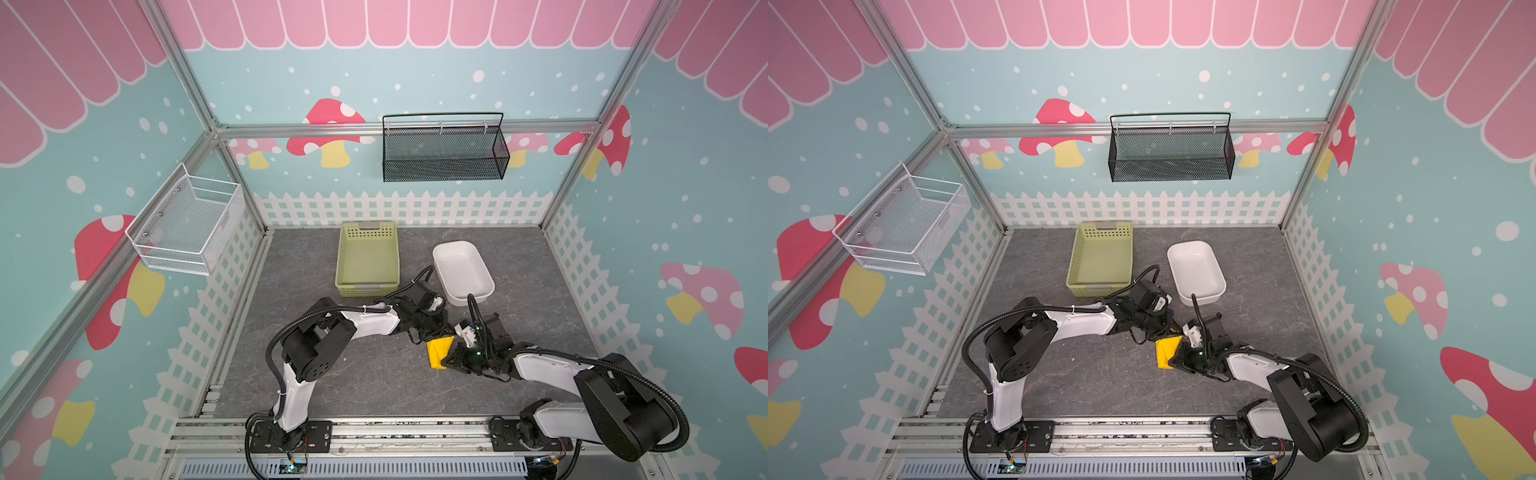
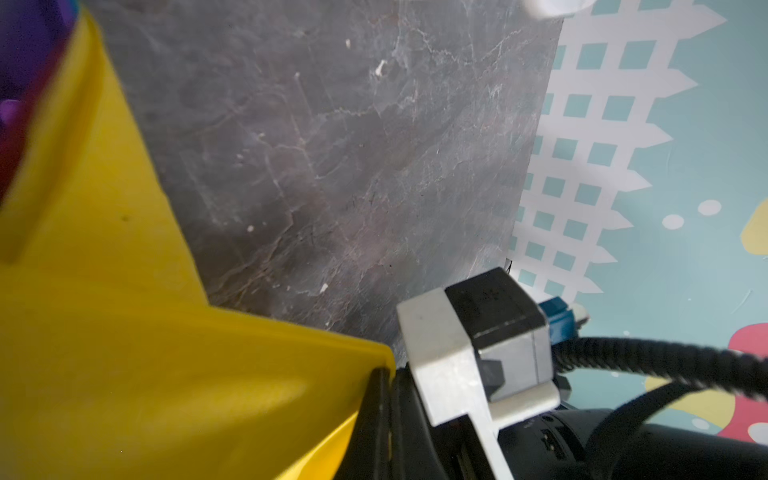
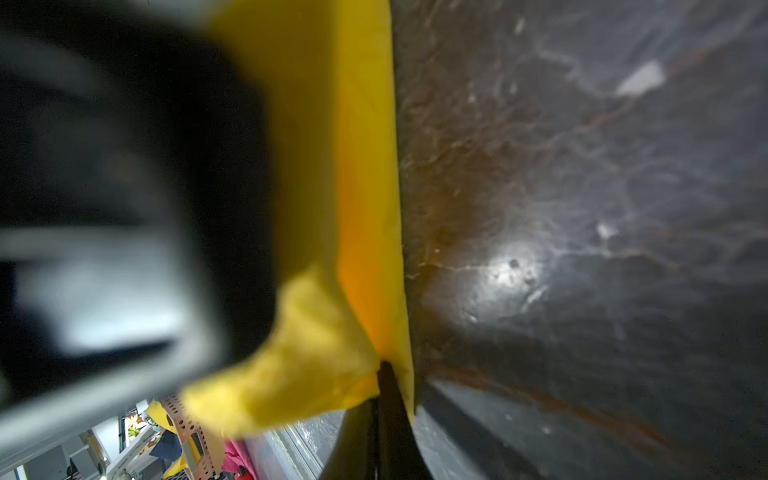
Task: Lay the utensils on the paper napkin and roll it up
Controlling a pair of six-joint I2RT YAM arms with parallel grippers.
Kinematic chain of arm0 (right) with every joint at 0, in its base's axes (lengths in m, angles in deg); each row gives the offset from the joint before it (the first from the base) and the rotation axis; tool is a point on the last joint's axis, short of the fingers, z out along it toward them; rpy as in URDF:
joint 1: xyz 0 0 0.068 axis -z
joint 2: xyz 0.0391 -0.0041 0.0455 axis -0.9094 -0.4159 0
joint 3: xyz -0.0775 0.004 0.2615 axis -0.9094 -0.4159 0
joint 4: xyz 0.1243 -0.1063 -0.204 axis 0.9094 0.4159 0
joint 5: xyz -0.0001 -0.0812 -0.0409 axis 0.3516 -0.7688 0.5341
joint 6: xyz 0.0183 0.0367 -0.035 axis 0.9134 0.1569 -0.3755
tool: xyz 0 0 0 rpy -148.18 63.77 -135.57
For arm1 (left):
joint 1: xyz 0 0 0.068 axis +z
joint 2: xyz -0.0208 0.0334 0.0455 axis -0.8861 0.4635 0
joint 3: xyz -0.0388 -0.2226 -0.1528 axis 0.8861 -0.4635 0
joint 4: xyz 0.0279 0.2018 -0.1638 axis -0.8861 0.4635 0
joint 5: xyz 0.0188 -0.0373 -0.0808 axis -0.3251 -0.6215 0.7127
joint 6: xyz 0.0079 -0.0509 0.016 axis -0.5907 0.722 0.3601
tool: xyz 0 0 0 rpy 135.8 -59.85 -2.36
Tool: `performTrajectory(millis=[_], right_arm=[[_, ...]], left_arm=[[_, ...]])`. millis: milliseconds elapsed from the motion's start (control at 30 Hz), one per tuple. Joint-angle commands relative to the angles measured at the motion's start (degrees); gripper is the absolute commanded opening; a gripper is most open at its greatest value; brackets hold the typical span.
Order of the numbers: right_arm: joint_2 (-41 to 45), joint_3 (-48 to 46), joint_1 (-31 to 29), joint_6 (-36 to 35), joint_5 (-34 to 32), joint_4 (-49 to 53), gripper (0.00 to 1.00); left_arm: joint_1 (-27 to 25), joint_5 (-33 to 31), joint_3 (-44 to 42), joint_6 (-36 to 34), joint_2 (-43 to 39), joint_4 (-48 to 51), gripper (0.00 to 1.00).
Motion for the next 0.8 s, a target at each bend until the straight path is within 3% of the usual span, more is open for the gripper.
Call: performTrajectory(millis=[0,767], right_arm=[[-2.41,-1.89,-0.41,-1.39,-6.74,8.54,0.00],[-2.19,-0.62,-2.27,-0.96,-7.79,10.19,0.00]], left_arm=[[-0.04,1.35,2.91,-2.43,2.17,1.82,0.00],[-0.68,3.75,4.38,0.37,11.47,-3.67,0.00]])
